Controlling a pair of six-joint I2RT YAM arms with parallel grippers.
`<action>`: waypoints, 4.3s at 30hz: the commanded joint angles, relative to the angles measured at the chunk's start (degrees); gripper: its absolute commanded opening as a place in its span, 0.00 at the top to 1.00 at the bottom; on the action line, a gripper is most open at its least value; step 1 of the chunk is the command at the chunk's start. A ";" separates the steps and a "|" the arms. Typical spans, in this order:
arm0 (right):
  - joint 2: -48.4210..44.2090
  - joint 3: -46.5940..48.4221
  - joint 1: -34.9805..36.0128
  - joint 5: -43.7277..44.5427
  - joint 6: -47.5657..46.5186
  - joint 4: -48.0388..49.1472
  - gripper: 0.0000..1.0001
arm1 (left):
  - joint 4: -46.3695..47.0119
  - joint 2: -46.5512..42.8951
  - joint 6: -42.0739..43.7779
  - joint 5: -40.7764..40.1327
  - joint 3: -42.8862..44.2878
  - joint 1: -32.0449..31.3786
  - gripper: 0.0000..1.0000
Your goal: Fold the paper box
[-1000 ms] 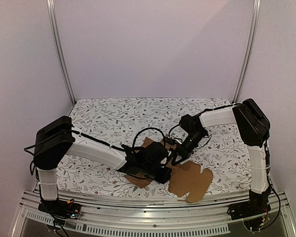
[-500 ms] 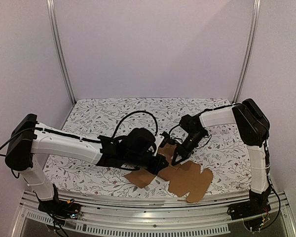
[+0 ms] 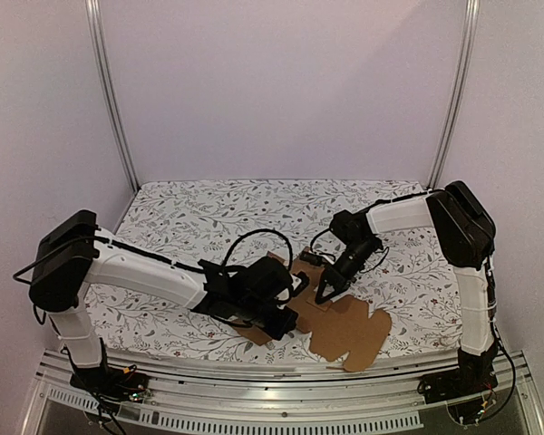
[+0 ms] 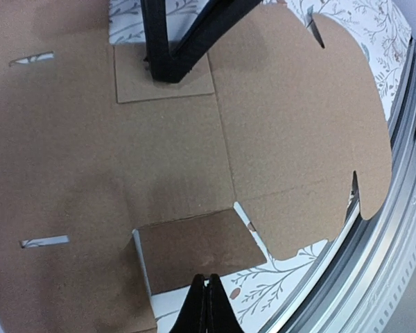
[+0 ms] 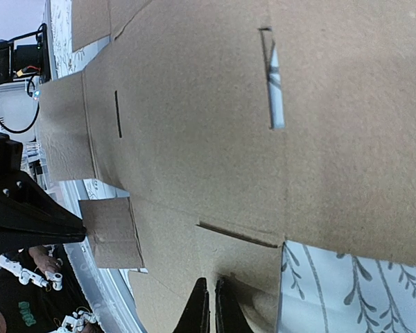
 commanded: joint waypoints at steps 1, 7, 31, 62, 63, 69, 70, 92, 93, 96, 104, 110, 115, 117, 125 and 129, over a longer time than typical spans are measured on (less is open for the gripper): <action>3.77 -1.22 -0.30 7.07 -0.38 -1.55 0.96 | 1.02 5.02 0.64 0.44 3.02 0.85 1.00; 3.96 -1.32 -0.41 6.61 -0.56 -1.87 0.96 | 3.56 6.94 -0.46 0.06 4.29 1.98 1.00; 5.57 -0.60 -0.53 5.88 -0.47 -2.67 0.95 | -4.44 2.24 1.86 2.97 1.19 -2.70 1.00; 6.34 -0.52 -0.53 5.43 -0.87 -3.66 0.95 | 2.92 10.63 -0.16 5.60 8.19 3.46 1.00; 6.32 -0.52 -0.48 5.37 -0.86 -3.63 0.95 | 3.15 10.59 -0.30 5.82 8.34 3.65 1.00; 6.43 -0.44 -0.47 5.40 -0.82 -3.70 0.95 | 3.74 11.22 -0.29 7.14 9.60 4.40 1.00; 6.45 -0.43 -0.53 5.37 -0.82 -3.74 0.95 | 3.74 11.52 -0.24 7.35 9.88 4.48 1.00; 4.71 -0.24 -2.50 6.00 -1.97 -4.21 0.94 | 2.67 18.24 -1.22 6.77 9.35 5.13 1.00; 4.70 -0.32 -2.79 6.53 -1.90 -4.24 0.94 | 2.94 18.46 -1.35 6.81 9.12 5.13 1.00; 5.07 -0.51 -3.08 9.20 -1.32 -4.35 0.93 | 3.36 18.88 -1.56 6.75 8.51 5.13 1.00; 6.43 -0.19 -3.08 13.11 -0.21 -5.94 0.91 | 1.75 19.09 -0.60 4.56 7.37 5.13 1.00; 3.44 -0.59 -3.10 9.46 0.41 -7.08 0.90 | -6.06 18.82 6.91 -8.47 7.44 7.30 1.00; 0.87 -1.90 -3.09 6.96 1.73 -7.90 0.90 | -9.79 15.86 10.82 -9.99 7.58 9.69 1.00; 0.53 -1.37 -3.05 3.88 0.62 -9.48 0.90 | -11.47 14.38 12.00 -10.56 8.77 9.87 1.00; -10.08 5.85 -3.78 -5.19 -7.45 -18.68 0.82 | -10.30 -4.22 10.60 -13.73 8.15 7.66 0.87; -17.79 8.04 -4.96 -3.15 -10.94 -22.09 0.72 | -8.06 -14.73 8.47 -19.01 4.61 9.43 0.55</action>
